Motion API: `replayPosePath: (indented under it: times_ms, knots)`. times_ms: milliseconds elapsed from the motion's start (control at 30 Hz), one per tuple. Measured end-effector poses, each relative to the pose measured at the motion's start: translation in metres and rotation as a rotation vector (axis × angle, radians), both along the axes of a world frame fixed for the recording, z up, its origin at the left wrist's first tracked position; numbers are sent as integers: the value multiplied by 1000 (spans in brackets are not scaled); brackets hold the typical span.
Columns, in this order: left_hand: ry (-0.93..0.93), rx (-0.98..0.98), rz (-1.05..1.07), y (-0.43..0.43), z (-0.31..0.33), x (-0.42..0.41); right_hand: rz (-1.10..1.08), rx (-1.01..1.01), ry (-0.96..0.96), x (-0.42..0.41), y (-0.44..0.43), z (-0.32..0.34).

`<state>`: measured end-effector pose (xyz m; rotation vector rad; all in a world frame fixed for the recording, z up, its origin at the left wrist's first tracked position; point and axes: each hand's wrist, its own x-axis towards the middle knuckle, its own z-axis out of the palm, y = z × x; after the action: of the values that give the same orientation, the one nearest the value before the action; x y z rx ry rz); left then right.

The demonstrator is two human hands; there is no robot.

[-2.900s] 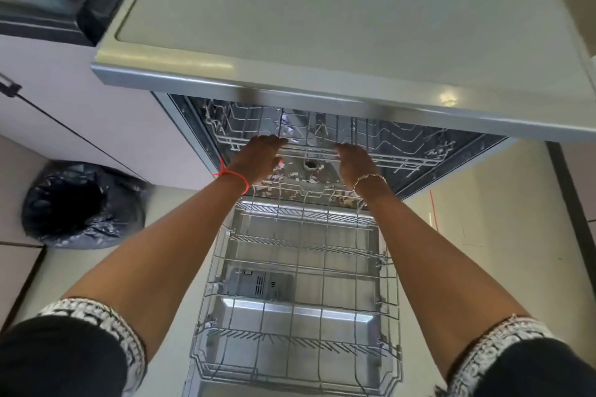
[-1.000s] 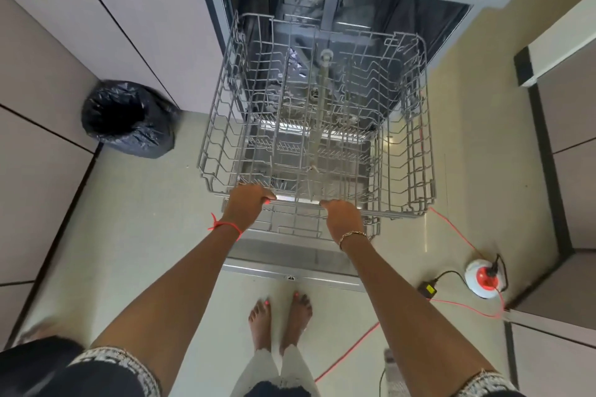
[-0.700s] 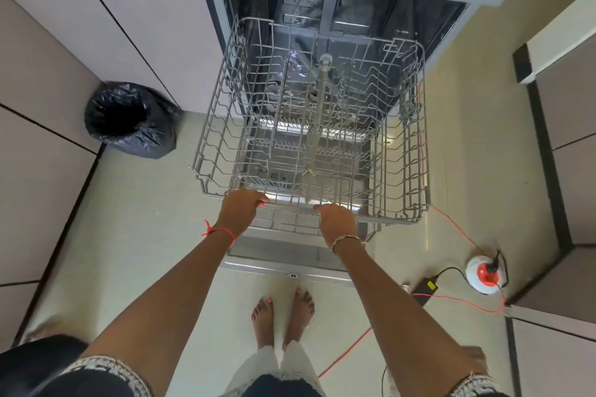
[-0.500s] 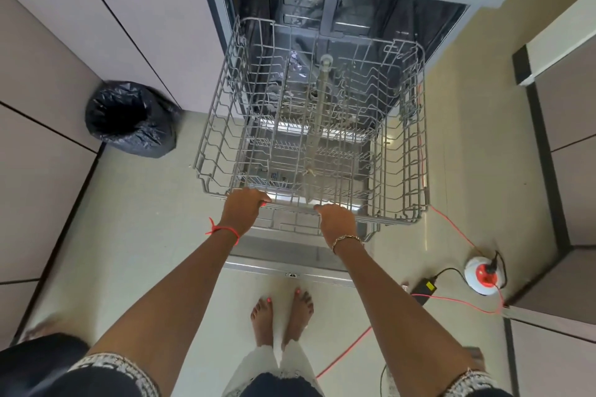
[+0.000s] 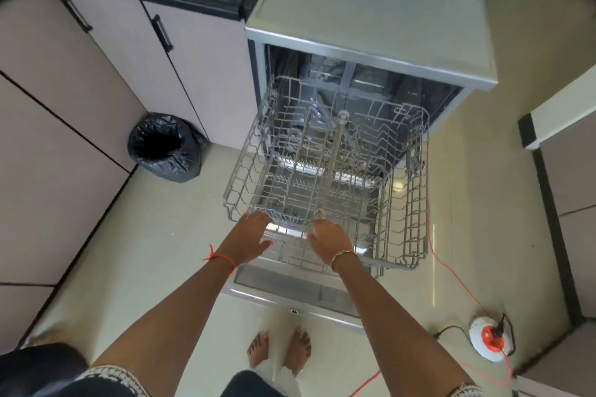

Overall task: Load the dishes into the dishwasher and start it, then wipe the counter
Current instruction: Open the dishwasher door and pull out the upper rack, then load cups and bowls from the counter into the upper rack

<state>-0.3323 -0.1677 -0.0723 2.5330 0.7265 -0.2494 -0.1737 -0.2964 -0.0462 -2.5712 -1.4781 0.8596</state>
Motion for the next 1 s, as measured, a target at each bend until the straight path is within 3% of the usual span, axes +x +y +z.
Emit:
replayPosePath:
  times_ms: [233, 467, 633, 1000]
  knots:
    - [-117, 136, 55, 46, 61, -27, 176, 48, -47, -24, 79, 64]
    - [-157, 235, 85, 146, 84, -66, 246, 142, -68, -64, 181, 93]
    - [-143, 332, -15, 238, 92, -95, 164, 145, -61, -92, 262, 98]
    - [-238, 358, 79, 399, 127, -123, 154, 217, -107, -113, 410, 124]
